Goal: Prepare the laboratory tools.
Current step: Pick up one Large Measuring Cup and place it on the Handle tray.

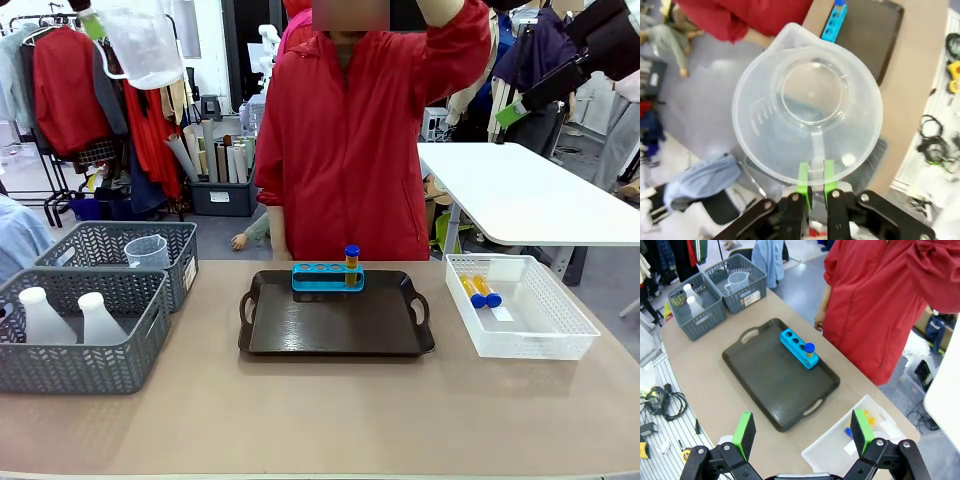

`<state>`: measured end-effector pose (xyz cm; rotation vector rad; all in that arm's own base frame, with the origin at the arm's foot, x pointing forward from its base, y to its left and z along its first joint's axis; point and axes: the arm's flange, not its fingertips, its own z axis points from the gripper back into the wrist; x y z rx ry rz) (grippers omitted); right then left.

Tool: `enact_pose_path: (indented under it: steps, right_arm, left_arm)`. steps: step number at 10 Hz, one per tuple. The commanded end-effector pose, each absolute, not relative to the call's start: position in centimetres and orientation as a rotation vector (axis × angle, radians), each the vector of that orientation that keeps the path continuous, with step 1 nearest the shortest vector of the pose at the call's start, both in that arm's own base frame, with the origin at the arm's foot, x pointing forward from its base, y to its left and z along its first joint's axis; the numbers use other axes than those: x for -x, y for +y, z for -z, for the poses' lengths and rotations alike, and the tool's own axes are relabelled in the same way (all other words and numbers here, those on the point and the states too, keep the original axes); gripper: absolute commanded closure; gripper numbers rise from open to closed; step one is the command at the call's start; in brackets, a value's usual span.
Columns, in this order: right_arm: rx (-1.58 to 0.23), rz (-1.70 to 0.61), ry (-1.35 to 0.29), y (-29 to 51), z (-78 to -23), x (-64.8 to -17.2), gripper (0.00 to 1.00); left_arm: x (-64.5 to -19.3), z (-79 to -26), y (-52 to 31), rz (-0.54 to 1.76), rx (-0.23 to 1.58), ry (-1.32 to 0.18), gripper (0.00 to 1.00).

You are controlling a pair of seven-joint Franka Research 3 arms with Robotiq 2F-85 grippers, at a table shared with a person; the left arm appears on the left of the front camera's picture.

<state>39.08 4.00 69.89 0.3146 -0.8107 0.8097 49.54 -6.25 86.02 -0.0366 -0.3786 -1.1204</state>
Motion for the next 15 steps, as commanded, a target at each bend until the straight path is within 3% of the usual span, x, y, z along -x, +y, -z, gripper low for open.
enact_pose_path:
  steps: [1,10,15]
  right_arm:
    - [-0.324,-0.817,-0.815,4.0,-70.0,-39.1,0.0]
    - [-0.324,-0.817,-0.815,4.0,-70.0,-39.1,0.0]
    - [-0.324,-0.817,-0.815,4.0,-70.0,-39.1,0.0]
  left_arm:
    - [-52.1,-89.7,-7.7,1.207,0.034,-0.389,1.0]
    - [-50.7,-85.6,-9.6,1.233,0.049,-0.389,1.0]
    - [-46.8,-79.8,-18.1,1.473,0.14,-0.34,1.0]
